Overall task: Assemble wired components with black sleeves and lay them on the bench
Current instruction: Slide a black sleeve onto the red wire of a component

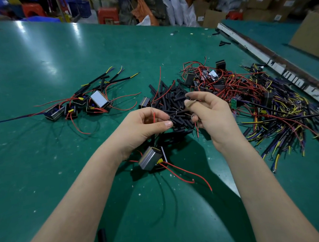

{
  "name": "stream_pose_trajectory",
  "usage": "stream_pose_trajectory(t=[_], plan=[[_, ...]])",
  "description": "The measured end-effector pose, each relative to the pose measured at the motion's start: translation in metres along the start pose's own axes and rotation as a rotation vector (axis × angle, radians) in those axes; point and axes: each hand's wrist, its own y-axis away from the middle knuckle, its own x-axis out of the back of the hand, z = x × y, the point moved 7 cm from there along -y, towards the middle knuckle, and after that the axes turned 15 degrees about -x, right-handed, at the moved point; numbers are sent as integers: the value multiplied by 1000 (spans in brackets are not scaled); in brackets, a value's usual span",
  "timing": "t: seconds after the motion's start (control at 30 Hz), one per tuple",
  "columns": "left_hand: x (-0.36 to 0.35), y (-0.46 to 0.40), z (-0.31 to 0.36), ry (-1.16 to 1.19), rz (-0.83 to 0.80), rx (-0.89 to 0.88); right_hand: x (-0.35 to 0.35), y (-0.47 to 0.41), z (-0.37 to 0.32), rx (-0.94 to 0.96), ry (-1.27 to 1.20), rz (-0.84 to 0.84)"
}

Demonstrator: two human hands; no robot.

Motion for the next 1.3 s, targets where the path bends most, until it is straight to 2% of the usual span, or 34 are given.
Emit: stream_pose_trajectory(t=[0.7,0.8,1.07,1.2,1.3], plan=[[-4,1,4,-39,-55,-34,-9,1,2,21,111,-60],[-6,1,5,-45,-70,-55,-8,0,4,-28,80,-68],[-9,2,8,-16,-104,-82,-14,-1,19,-314,-89,-155],[-8,1,8,-25,-96,-86,-18,0,22,-370,-128,-236],[-7,1,8,-40,-86,-91,-14,-1,21,-364,-148,-226]])
